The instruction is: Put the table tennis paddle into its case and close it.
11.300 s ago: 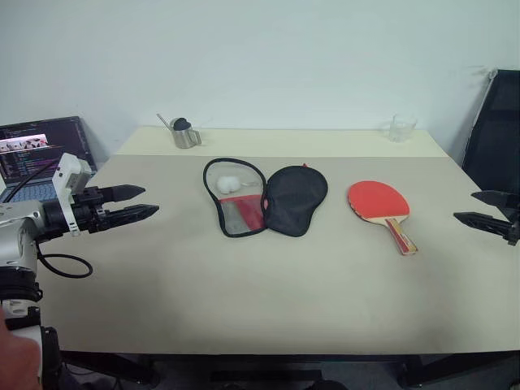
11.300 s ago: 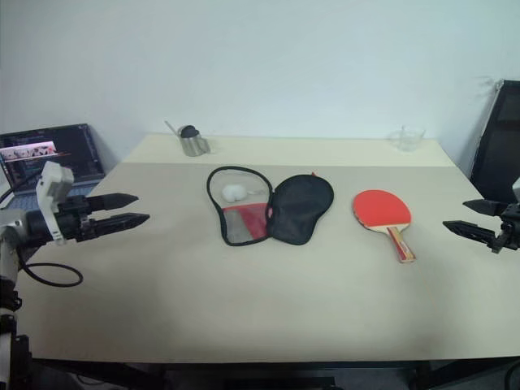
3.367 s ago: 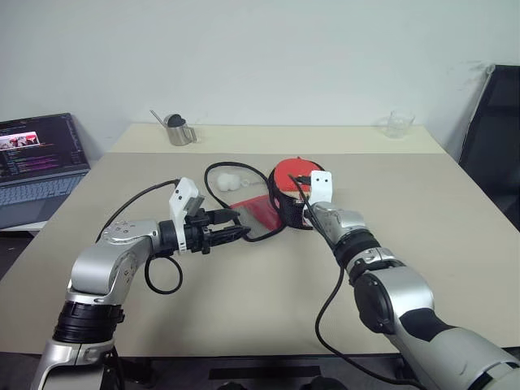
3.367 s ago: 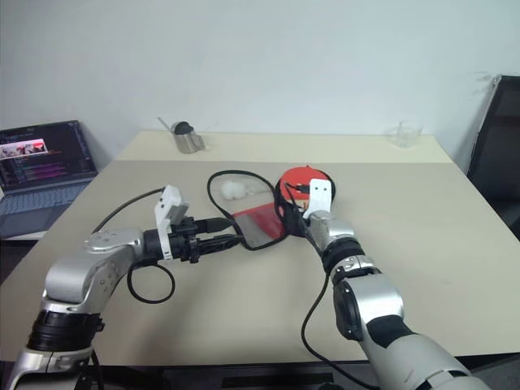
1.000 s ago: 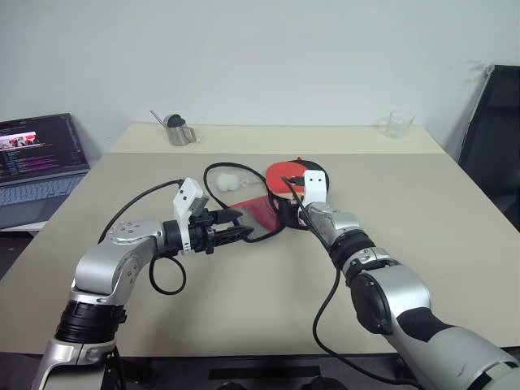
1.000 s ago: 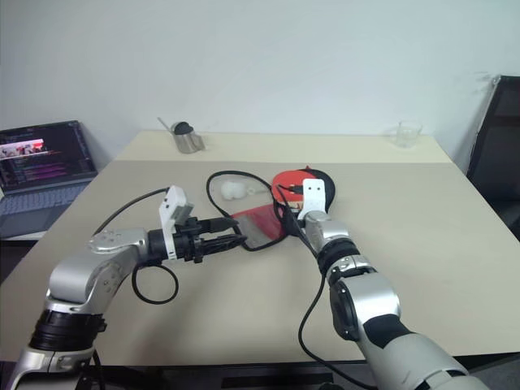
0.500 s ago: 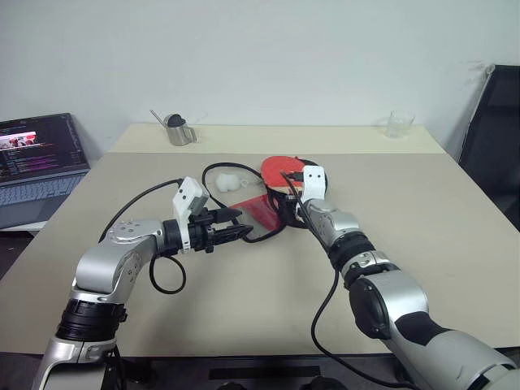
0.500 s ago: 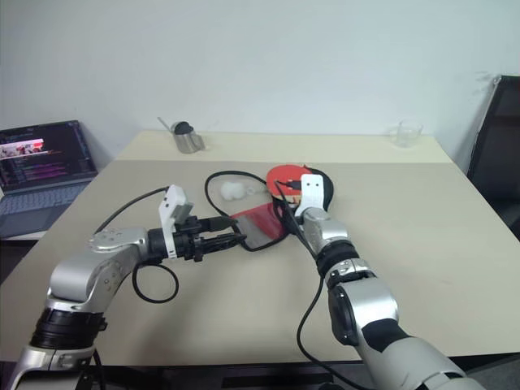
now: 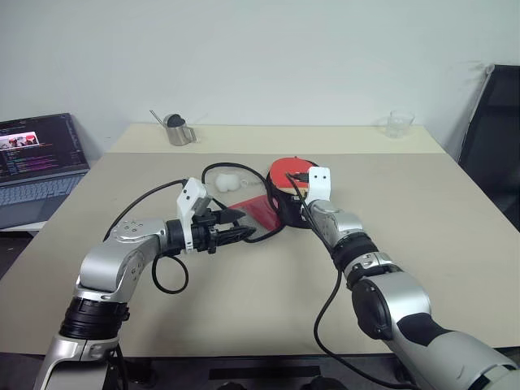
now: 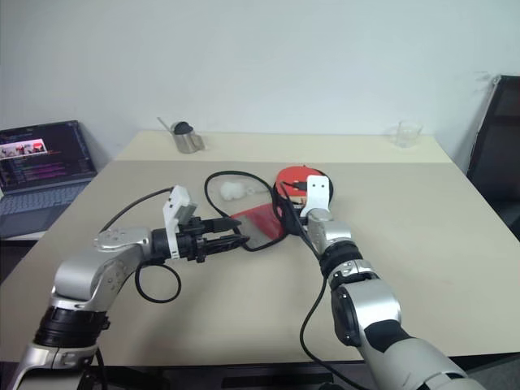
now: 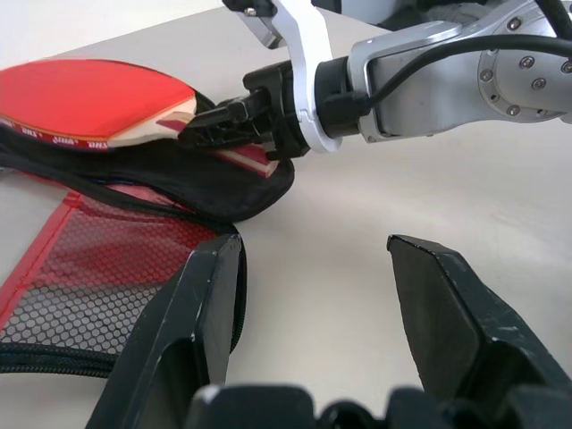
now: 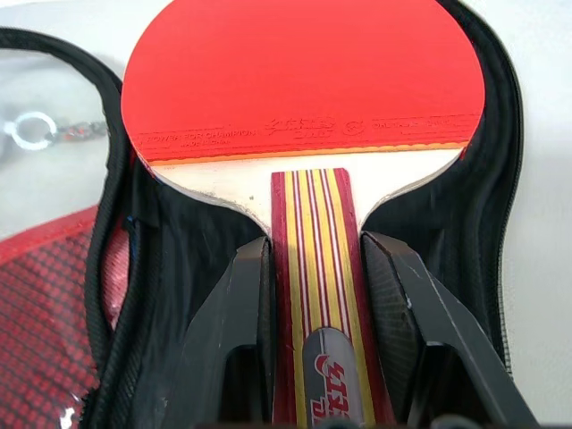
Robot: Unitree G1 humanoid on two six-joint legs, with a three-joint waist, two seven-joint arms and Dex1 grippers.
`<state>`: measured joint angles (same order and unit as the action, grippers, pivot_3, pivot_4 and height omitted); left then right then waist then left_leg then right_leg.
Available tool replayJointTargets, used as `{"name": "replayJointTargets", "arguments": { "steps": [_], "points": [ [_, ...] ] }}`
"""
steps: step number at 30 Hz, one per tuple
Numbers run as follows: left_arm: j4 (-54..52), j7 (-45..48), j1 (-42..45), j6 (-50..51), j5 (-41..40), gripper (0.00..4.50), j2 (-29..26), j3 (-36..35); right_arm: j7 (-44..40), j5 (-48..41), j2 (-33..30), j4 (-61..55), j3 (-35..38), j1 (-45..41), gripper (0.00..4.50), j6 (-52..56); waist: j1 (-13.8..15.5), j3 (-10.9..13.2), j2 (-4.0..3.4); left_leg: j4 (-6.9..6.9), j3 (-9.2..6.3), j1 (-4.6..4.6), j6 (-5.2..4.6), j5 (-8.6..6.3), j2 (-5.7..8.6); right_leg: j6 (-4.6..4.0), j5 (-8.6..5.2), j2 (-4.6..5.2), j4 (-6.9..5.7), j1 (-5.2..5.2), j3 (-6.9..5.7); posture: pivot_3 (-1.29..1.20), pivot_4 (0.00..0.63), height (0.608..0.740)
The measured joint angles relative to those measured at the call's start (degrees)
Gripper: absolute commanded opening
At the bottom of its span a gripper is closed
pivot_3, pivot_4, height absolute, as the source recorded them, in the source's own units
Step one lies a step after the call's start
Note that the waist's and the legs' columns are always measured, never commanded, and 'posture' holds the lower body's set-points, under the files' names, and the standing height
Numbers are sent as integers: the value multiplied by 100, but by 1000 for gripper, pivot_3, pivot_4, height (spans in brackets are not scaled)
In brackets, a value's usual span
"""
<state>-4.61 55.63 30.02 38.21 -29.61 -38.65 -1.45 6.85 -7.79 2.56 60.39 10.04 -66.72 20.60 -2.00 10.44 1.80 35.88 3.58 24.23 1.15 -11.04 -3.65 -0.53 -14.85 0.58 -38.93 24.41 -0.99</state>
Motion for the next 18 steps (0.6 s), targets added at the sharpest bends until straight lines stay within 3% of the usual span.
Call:
{"name": "replayJointTargets", "arguments": {
  "steps": [9, 18],
  "points": [
    [0, 3, 0, 0, 42, 2881, 5, 0, -69, 2, 11, 1, -23, 39, 1143, 13, 0, 0, 0, 0, 0, 0, 0, 0, 0, 1, 0, 0, 0, 0, 0, 0, 150, 740],
    [0, 4, 0, 0, 53, 2881, 7, 0, -123, 14, 12, 1, -67, 39, 4273, 13, 0, 0, 0, 0, 0, -1, 0, 0, 0, 2, -1, 0, -2, 0, 0, 0, 150, 740]
  ]
}}
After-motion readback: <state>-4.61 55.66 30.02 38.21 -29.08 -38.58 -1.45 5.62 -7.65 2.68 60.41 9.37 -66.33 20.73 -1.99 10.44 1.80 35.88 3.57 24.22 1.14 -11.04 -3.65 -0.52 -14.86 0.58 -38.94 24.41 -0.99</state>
